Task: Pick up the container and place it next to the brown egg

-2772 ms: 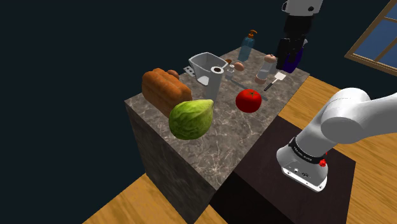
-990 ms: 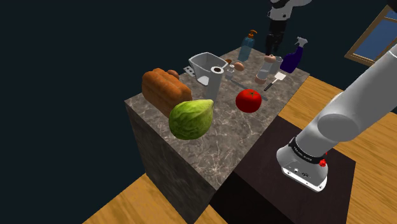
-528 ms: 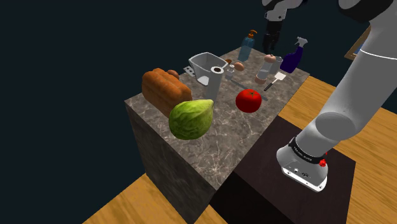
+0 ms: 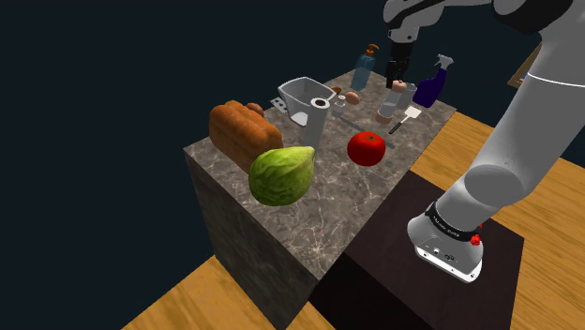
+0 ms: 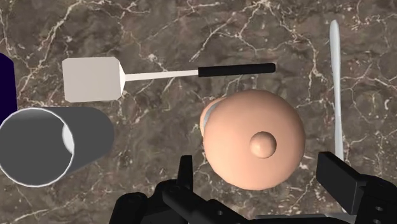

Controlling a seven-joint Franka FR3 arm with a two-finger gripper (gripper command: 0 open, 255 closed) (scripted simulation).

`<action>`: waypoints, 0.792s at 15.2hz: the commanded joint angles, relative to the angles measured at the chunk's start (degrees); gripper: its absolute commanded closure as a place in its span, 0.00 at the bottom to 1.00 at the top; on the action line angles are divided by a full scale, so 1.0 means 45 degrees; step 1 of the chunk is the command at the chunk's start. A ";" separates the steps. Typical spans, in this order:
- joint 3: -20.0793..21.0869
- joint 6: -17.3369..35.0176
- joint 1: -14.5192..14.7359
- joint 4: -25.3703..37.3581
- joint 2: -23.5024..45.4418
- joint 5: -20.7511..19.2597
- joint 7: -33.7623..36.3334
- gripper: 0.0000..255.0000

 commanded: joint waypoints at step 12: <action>-0.0001 0.0077 -0.0003 -0.0068 0.0003 0.0002 -0.0001 1.00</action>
